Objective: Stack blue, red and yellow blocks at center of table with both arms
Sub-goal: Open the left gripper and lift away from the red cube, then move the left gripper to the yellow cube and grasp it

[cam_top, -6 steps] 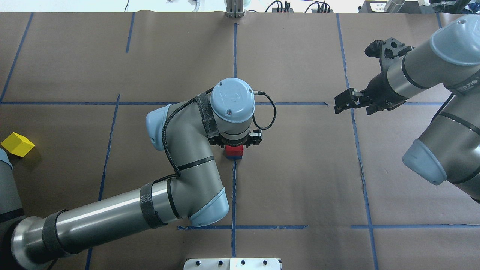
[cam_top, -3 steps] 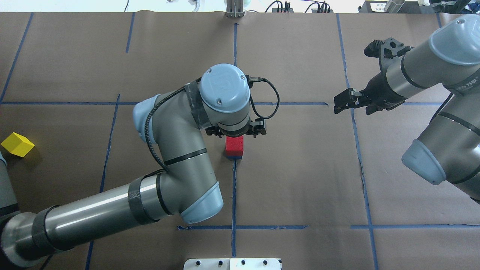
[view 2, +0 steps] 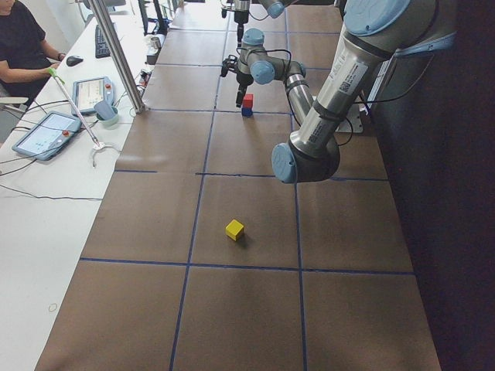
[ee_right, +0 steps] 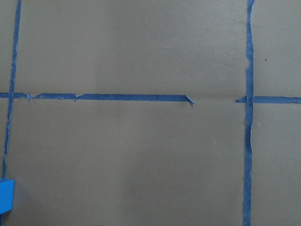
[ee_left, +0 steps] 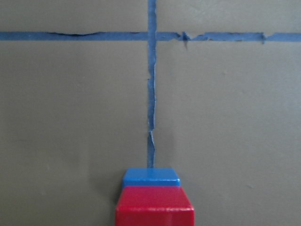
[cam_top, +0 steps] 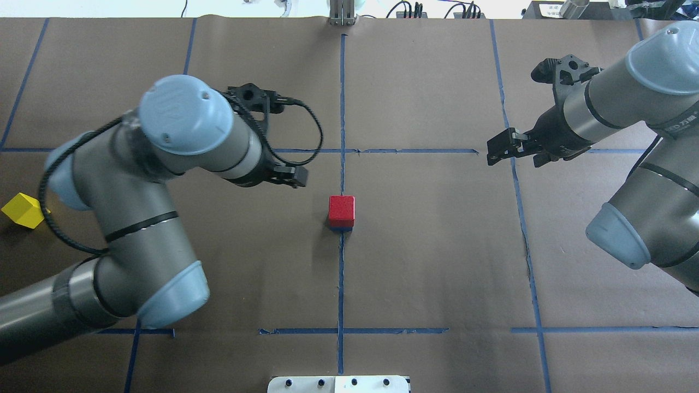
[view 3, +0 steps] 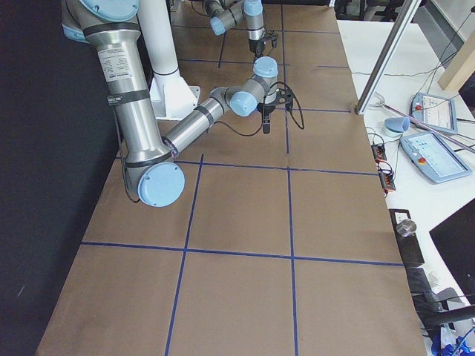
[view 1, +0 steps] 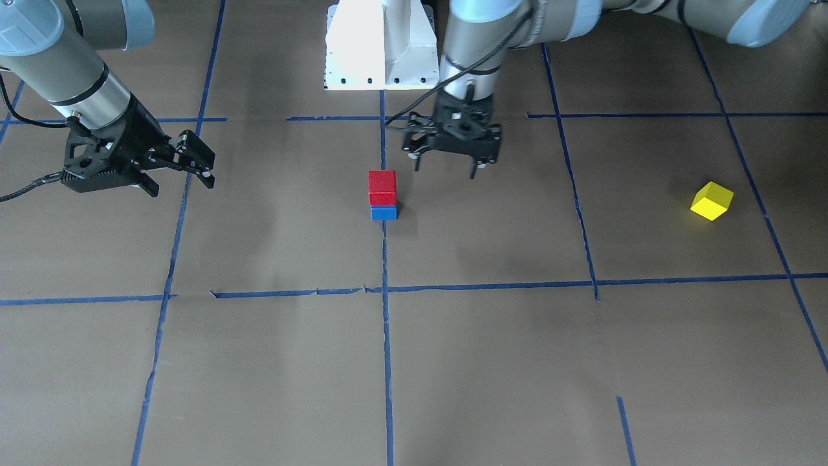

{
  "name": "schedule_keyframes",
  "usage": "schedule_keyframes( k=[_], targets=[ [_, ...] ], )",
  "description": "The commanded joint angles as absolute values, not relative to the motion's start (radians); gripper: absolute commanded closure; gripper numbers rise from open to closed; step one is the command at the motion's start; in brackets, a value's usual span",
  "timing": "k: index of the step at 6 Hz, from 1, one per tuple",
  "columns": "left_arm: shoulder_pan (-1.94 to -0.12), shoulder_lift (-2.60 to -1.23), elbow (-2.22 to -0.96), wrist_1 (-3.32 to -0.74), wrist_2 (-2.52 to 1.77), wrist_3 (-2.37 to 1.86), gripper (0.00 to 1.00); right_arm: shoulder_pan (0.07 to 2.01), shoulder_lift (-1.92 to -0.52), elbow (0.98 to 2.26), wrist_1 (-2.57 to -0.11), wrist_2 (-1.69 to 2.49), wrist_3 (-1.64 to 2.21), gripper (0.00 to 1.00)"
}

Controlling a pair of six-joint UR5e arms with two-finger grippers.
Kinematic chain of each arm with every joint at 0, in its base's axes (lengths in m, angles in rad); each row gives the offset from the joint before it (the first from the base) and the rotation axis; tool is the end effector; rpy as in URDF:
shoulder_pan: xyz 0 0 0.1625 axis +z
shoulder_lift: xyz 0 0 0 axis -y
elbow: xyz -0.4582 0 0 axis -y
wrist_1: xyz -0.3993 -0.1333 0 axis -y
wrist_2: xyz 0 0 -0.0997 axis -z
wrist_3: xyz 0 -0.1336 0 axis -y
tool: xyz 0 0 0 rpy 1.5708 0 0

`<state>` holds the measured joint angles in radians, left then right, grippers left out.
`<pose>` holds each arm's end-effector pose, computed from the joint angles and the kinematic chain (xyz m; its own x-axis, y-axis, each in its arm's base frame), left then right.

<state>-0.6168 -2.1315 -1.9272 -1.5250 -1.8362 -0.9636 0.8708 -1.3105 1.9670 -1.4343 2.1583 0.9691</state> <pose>0.4728 -0.4557 0.2403 0.6564 0.2095 -0.7248 0.0243 0.9543 0.2979 -0.3305 -0.4844 0.3686 0.5890 -0.0320 0.8075 -0.0592 0.9948 0.0826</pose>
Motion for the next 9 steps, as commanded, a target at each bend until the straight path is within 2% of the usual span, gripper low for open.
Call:
schedule_keyframes(
  k=[1, 3, 4, 5, 7, 9],
  targets=[
    [-0.772, -1.893, -1.993, -1.583, -1.952, -0.660, 0.00, 0.871, -1.313, 1.965, -1.434, 2.157, 0.968, 0.00],
    [-0.974, -1.546, -1.942, -1.881, -2.084, -0.327, 0.00, 0.870, -1.318, 1.962, -1.434, 2.154, 0.968, 0.00],
    [-1.076, -1.496, -1.848, -1.937, -2.153, -0.137, 0.00, 0.868, -1.319, 1.962, -1.434, 2.146, 0.969, 0.00],
    [-1.122, -1.493, -1.760, -1.945, -2.199, -0.003, 0.00, 0.868, -1.319, 1.963, -1.434, 2.146, 0.973, 0.00],
    [-1.115, -1.500, -1.667, -1.954, -2.200, -0.012, 0.00, 0.867, -1.319, 1.970, -1.434, 2.146, 0.980, 0.00],
    [-1.111, -1.519, -1.582, -2.067, -2.201, -0.074, 0.00, 0.853, -1.319, 1.967, -1.434, 2.146, 0.980, 0.00]
  ],
)
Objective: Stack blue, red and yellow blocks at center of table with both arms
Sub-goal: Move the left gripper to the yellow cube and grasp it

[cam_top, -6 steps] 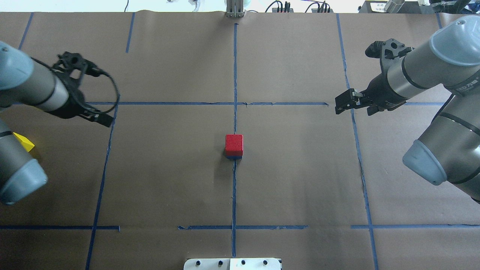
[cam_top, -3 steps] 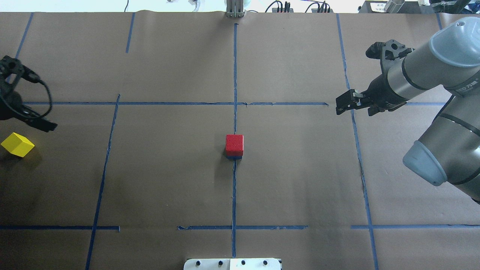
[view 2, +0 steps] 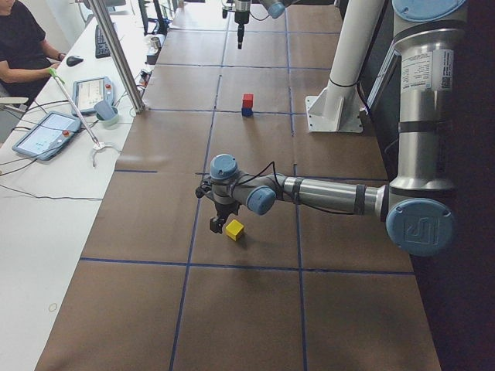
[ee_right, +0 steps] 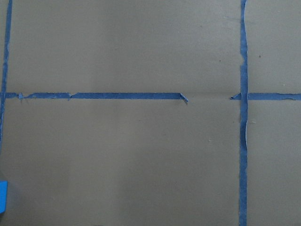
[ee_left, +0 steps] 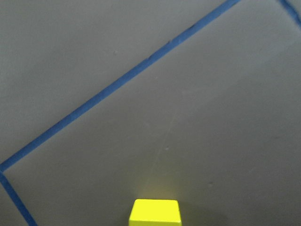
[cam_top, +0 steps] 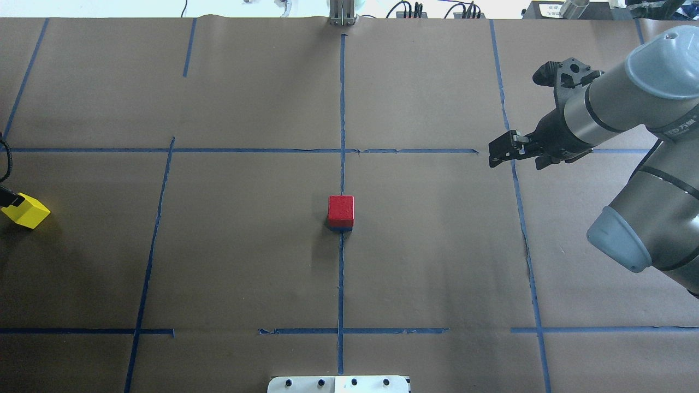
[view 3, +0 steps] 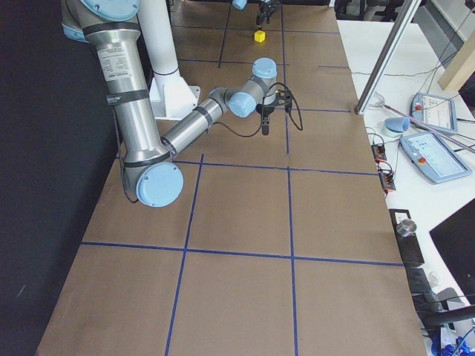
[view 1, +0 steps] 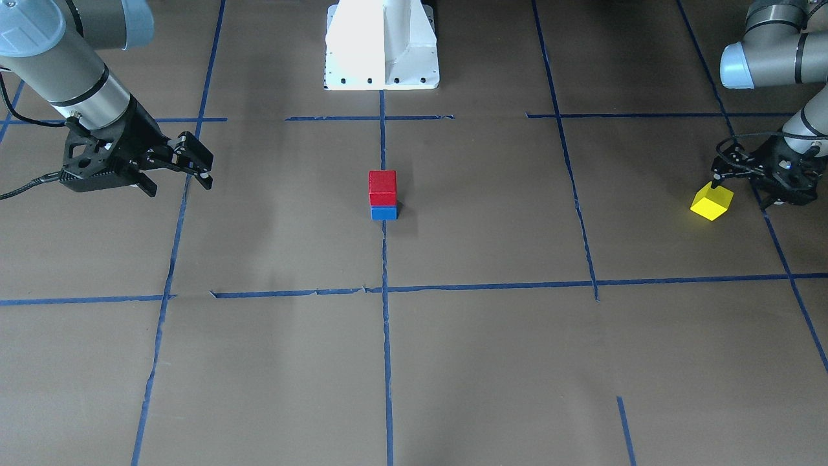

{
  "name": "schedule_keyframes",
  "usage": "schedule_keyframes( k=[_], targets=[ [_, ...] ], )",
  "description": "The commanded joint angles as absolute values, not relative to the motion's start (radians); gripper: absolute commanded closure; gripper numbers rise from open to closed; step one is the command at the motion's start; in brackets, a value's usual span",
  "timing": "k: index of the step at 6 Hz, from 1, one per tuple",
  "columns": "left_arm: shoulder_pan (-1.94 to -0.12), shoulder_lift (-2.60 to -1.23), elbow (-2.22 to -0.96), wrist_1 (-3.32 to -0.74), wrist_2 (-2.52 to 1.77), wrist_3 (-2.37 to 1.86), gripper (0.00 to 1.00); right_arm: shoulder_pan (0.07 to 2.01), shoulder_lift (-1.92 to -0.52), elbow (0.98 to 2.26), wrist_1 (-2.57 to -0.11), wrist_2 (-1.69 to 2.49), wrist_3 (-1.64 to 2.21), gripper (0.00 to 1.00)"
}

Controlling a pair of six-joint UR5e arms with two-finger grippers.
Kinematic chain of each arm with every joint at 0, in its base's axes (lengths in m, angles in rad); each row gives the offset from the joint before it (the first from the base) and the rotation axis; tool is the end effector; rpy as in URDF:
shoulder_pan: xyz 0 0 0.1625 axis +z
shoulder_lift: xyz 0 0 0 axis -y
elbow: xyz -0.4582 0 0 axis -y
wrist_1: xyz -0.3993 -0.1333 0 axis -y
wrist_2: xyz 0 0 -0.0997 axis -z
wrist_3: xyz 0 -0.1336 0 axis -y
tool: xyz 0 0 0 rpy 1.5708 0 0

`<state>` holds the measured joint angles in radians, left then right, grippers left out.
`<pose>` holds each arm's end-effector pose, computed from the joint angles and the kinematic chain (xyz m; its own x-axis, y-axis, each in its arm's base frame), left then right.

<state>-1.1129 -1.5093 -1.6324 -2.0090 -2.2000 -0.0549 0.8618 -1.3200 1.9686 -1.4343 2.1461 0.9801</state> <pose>0.1752 -0.4792 0.6753 0.6358 0.5360 -0.5554 -0.3659 0.8429 0.3945 -0.3327 -0.4810 0.3740 0.5977 -0.0209 0.8014 -0.0645 0.9952 0.0741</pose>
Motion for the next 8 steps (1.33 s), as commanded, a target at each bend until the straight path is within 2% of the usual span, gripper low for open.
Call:
schedule_keyframes(
  k=[1, 8],
  targets=[
    [-1.111, -1.520, -1.568, -2.095, -2.204, -0.087, 0.00, 0.854, -1.319, 1.970, -1.434, 2.151, 0.980, 0.00],
    [-1.032, -1.509, -1.536, -2.169, -2.284, -0.178, 0.00, 0.844, -1.318, 1.968, -1.434, 2.148, 0.982, 0.00]
  ],
)
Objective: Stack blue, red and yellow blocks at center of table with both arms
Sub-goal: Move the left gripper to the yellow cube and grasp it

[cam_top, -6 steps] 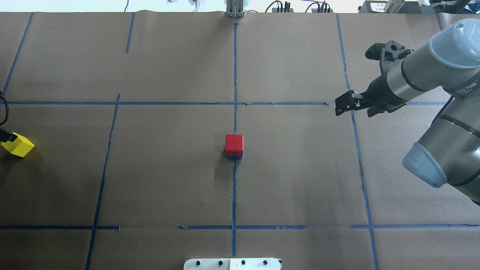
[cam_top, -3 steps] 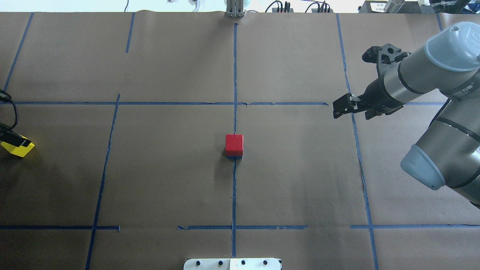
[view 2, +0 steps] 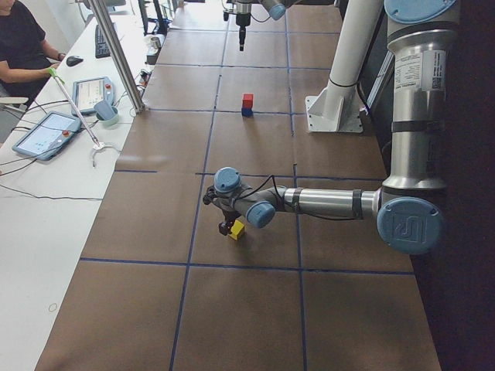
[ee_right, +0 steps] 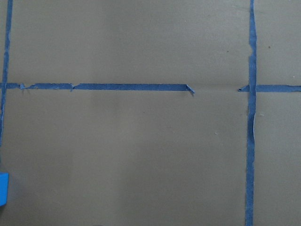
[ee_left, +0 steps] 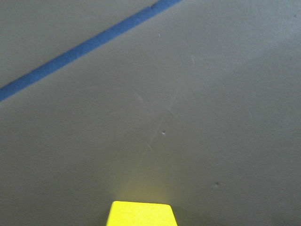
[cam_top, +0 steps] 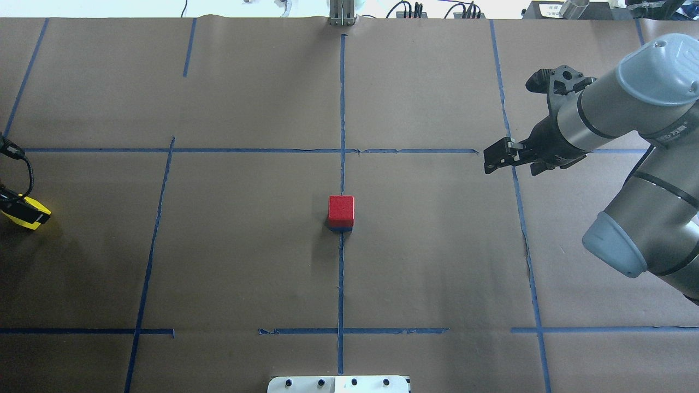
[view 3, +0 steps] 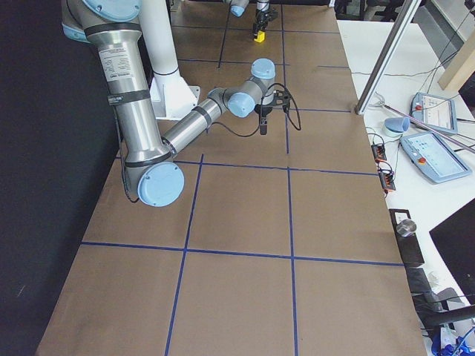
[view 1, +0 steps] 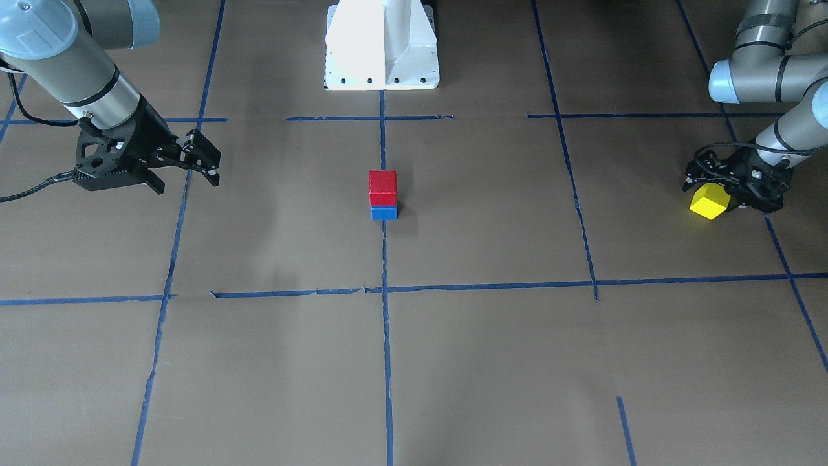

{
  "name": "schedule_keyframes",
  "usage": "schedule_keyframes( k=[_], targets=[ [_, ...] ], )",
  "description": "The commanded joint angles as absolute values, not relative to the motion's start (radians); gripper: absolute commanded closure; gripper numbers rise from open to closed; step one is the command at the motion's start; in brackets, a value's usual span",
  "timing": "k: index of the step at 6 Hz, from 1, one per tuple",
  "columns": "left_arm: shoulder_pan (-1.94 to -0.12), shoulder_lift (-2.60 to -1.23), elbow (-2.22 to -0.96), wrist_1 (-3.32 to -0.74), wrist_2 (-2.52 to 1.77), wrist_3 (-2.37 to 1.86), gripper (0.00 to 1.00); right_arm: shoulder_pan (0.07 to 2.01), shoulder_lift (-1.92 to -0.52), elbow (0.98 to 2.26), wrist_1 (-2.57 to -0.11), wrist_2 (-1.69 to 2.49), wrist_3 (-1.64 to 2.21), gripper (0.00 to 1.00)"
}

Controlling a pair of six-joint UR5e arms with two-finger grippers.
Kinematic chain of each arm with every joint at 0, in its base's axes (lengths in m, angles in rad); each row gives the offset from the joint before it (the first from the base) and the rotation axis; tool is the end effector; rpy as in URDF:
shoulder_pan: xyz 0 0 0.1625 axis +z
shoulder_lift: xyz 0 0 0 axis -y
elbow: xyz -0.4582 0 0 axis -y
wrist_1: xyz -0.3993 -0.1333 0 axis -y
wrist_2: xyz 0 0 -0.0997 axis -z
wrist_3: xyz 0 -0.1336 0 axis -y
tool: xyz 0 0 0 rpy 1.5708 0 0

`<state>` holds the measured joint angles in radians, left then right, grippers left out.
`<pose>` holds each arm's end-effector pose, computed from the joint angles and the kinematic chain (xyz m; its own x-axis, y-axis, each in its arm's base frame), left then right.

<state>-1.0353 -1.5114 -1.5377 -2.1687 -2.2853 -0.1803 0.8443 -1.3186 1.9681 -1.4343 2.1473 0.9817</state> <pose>0.2191 -0.4589 0.6968 0.5599 0.5127 -0.6509 -0.3518 0.8583 0.3735 -0.3414 -0.4752 0.3733 0.5962 -0.0304 0.8023 -0.0472 0.9962 0.0728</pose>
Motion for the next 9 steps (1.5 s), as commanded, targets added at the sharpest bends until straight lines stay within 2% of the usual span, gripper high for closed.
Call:
schedule_keyframes(
  k=[1, 2, 4, 5, 6, 7, 9],
  targets=[
    [-1.032, -1.508, -1.534, -2.169, -2.284, -0.176, 0.01, 0.844, -1.318, 1.970, -1.434, 2.148, 0.982, 0.00],
    [-1.032, -1.506, -1.532, -2.169, -2.281, -0.178, 0.09, 0.844, -1.318, 1.970, -1.434, 2.149, 0.982, 0.00],
    [-1.032, -1.505, -1.531, -2.168, -2.264, -0.179, 0.21, 0.841, -1.318, 1.970, -1.434, 2.149, 0.982, 0.00],
    [-1.032, -1.505, -1.529, -2.168, -2.266, -0.181, 0.44, 0.841, -1.318, 1.971, -1.434, 2.149, 0.983, 0.00],
    [-1.032, -1.506, -1.529, -2.168, -2.263, -0.187, 0.74, 0.841, -1.318, 1.971, -1.434, 2.149, 0.983, 0.00],
    [-1.032, -1.515, -1.561, -2.168, -2.214, -0.257, 0.97, 0.839, -1.318, 1.971, -1.434, 2.149, 0.983, 0.00],
    [-1.016, -1.602, -1.697, -2.075, -2.217, -0.436, 1.00, 0.839, -1.316, 1.973, -1.434, 2.149, 0.982, 0.00]
  ],
)
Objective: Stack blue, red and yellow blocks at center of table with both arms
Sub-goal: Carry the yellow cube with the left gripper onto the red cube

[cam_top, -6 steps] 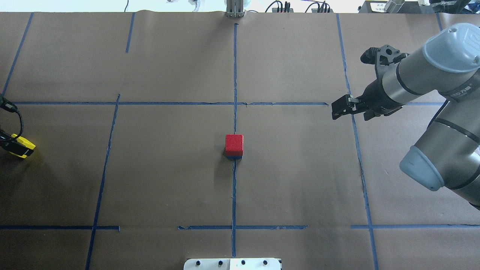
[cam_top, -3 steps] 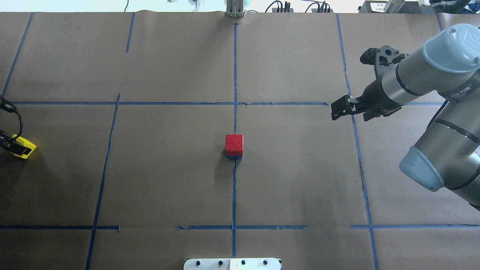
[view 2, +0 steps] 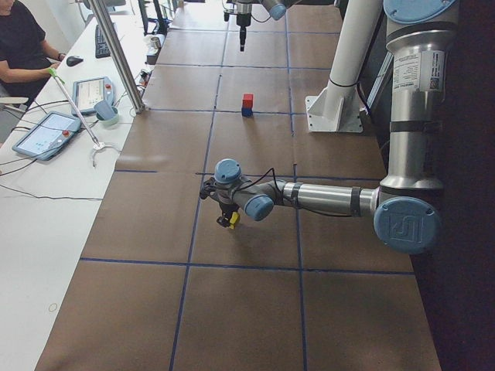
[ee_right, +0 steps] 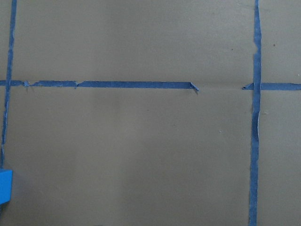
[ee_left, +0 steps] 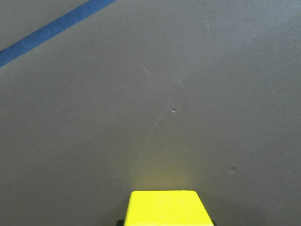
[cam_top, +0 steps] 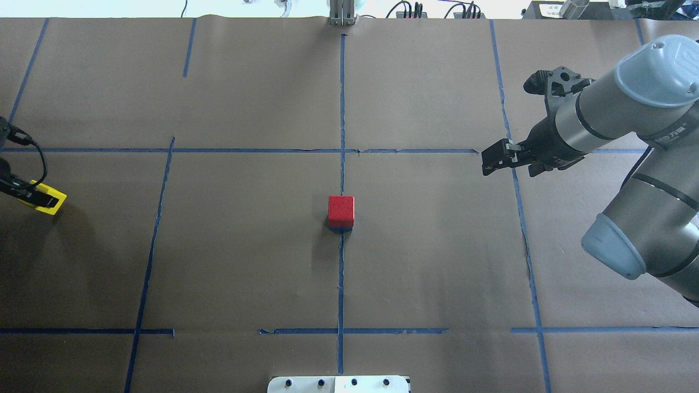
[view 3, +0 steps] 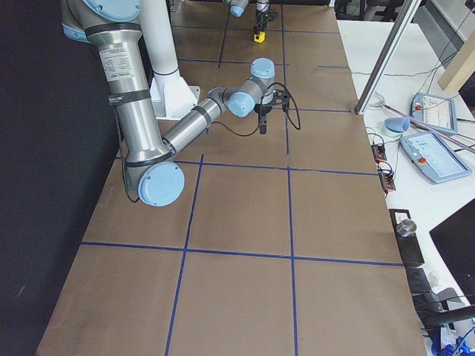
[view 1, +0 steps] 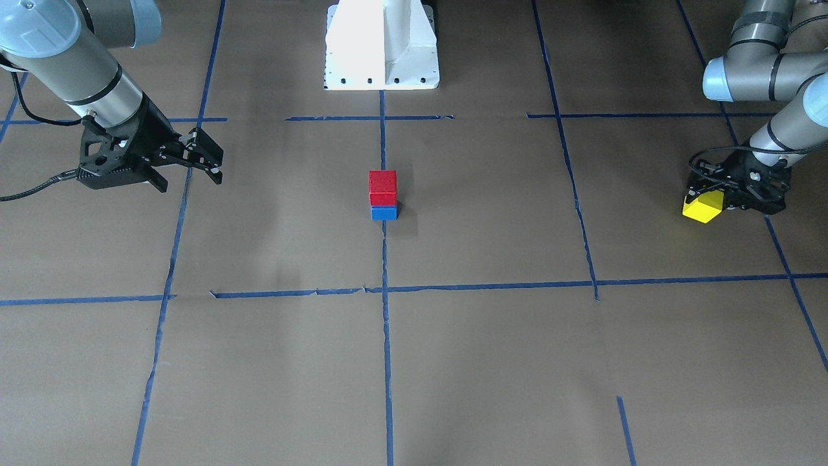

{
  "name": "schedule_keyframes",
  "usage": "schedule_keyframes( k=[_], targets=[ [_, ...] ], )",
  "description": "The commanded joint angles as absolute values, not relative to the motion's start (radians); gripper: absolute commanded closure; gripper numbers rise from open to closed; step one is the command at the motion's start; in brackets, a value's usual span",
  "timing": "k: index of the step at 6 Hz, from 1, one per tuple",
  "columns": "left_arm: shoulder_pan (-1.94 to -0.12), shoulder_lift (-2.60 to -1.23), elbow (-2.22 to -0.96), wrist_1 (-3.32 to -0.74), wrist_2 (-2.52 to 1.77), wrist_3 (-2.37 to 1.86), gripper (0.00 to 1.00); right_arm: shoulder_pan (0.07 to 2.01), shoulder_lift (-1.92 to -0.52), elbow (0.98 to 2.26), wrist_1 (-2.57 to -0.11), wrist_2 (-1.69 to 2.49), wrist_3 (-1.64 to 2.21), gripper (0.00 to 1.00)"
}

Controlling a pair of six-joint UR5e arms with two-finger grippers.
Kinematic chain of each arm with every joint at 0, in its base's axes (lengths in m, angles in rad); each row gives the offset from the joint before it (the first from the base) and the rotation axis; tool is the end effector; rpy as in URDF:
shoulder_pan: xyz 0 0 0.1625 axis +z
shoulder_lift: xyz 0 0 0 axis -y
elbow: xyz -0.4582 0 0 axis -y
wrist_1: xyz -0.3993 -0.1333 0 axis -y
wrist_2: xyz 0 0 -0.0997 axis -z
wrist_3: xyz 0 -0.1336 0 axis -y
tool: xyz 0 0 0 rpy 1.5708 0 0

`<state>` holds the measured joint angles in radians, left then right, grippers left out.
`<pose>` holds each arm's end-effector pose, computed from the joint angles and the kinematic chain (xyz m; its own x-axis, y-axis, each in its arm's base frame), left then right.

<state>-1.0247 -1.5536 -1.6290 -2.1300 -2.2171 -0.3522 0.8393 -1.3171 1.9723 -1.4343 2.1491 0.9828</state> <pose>0.2320 -0.4834 0.6360 0.6224 0.4187 -0.6613 -0.2279 0.9052 0.3587 -0.3434 -0.4728 0.3704 0.5921 -0.0358 0.8051 -0.0420 0.9963 0.0751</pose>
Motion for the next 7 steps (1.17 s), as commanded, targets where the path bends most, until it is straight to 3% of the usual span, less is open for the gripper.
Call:
schedule_keyframes(
  k=[1, 2, 3, 4, 5, 6, 7],
  targets=[
    [-0.937, -1.696, -1.806, -1.913, -2.217, -0.574, 1.00, 0.841, -1.316, 1.971, -1.434, 2.152, 0.979, 0.00],
    [-0.864, -1.873, -1.894, -1.673, -2.214, -0.729, 1.00, 0.842, -1.318, 1.970, -1.434, 2.154, 0.968, 0.00],
    [-0.788, -2.084, -1.904, -1.461, -2.209, -0.867, 1.00, 0.844, -1.318, 1.967, -1.434, 2.155, 0.965, 0.00],
    [-0.703, -2.206, -1.885, -1.398, -2.185, -0.994, 1.00, 0.845, -1.319, 1.965, -1.434, 2.155, 0.965, 0.00],
    [-0.633, -2.309, -1.821, -1.393, -2.092, -1.082, 1.00, 0.850, -1.322, 1.965, -1.434, 2.155, 0.965, 0.00],
    [-0.605, -2.436, -1.674, -1.396, -2.053, -1.127, 1.00, 0.850, -1.330, 1.965, -1.434, 2.155, 0.965, 0.00],
    [-0.600, -2.462, -1.608, -1.408, -2.037, -1.126, 1.00, 0.850, -1.331, 1.967, -1.434, 2.154, 0.965, 0.00]
  ],
)
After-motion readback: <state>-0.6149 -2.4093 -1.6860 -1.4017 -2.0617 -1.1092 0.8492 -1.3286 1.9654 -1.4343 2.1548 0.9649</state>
